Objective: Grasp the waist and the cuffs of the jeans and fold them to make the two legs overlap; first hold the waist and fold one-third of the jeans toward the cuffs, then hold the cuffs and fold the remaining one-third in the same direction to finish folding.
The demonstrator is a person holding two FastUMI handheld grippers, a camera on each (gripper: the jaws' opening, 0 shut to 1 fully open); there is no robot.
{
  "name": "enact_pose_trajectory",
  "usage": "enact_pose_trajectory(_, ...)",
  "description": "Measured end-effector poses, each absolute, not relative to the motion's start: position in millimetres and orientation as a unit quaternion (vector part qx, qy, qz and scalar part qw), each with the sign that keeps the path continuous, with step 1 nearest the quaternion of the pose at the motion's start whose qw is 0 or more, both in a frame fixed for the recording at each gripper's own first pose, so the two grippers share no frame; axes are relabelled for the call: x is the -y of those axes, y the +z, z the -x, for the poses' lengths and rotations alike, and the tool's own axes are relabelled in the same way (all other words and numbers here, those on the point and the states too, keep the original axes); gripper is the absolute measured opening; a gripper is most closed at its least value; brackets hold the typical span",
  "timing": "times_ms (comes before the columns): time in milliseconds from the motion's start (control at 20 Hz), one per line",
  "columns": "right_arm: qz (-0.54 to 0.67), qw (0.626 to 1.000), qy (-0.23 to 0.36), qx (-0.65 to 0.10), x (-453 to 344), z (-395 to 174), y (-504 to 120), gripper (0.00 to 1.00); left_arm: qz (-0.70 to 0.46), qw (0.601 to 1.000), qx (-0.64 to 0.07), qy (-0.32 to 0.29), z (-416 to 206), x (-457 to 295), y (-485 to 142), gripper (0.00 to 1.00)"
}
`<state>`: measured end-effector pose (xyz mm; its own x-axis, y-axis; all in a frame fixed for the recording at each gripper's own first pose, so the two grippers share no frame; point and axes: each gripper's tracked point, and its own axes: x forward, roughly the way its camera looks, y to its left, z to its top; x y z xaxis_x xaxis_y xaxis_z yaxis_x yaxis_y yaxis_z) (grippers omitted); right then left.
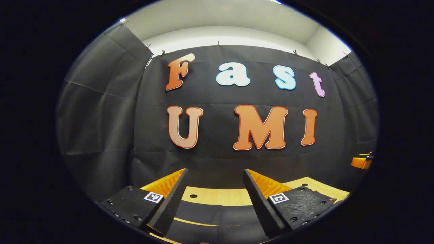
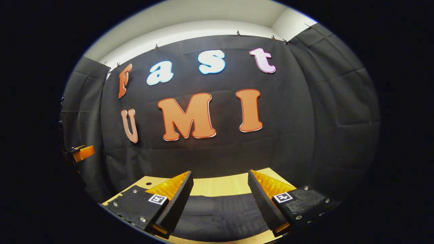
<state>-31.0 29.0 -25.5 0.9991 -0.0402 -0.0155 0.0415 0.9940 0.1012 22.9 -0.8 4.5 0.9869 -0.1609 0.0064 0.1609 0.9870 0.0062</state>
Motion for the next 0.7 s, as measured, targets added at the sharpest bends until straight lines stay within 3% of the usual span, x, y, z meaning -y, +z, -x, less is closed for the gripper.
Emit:
enact_pose_trajectory(300,-0.036,0.999,-0.038,-0.013,-11,31,-19,1.00,0.022,0.998,-0.001,-0.063,-8,-20,-6,0.94)
enact_pose_trajectory(700,-0.029,0.999,-0.013,-0.032,-43,26,-40,1.00,0.018,0.999,-0.047,-0.020,-3,-75,-37,0.95)
